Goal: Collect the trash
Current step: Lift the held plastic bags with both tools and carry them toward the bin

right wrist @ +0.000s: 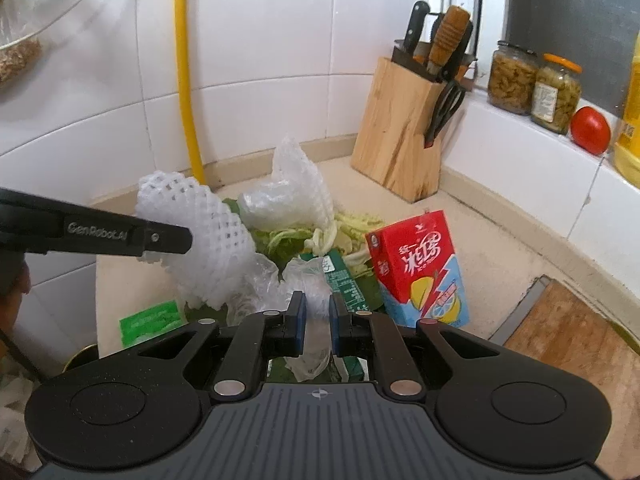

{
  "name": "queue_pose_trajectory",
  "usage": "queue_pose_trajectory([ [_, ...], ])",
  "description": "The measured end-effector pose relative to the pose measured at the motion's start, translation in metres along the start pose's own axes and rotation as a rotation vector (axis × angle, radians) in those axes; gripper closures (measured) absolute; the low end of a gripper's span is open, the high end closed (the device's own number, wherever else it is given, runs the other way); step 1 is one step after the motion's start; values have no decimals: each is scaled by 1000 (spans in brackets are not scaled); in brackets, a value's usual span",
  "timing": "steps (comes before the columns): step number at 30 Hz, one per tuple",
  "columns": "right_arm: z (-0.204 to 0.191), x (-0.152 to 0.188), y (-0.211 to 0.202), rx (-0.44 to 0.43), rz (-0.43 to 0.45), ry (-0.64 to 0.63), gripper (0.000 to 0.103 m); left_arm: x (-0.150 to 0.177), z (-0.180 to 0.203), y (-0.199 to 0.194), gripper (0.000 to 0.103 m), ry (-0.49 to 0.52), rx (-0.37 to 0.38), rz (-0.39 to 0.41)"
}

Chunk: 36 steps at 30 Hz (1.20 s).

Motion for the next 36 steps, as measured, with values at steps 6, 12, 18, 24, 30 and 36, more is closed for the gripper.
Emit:
queue_pose_trajectory([
  [6, 1, -5, -8, 54, 10, 19, 86, 0, 0, -9, 93, 3, 11, 20],
  [12, 4, -14, -14, 50, 13, 69, 86, 0, 1, -23, 93, 8, 21, 48],
  [18, -1, -16, -25, 35, 31, 78, 86, 3, 2, -38, 93, 6, 28, 73],
  [24, -5, -16, -33, 37, 37, 78, 86, 7, -1, -50, 93, 1, 18, 97],
  [30, -13, -18, -43, 34, 62, 61, 86, 12, -4, -65, 93, -5, -1, 123],
  [36, -25, -21, -50, 18, 84, 37, 86, 16, -9, -79, 93, -17, -24, 143],
])
Point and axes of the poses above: each gripper's, at about its wrist camera, not at the fingertips, and y roughly the way its jaws point, z to its right, x to its underside, the point moved 1 cm from there along y, roughly the way its jaws point, and after that the axes turned 8 degrees about x, right-handed, at the moved point
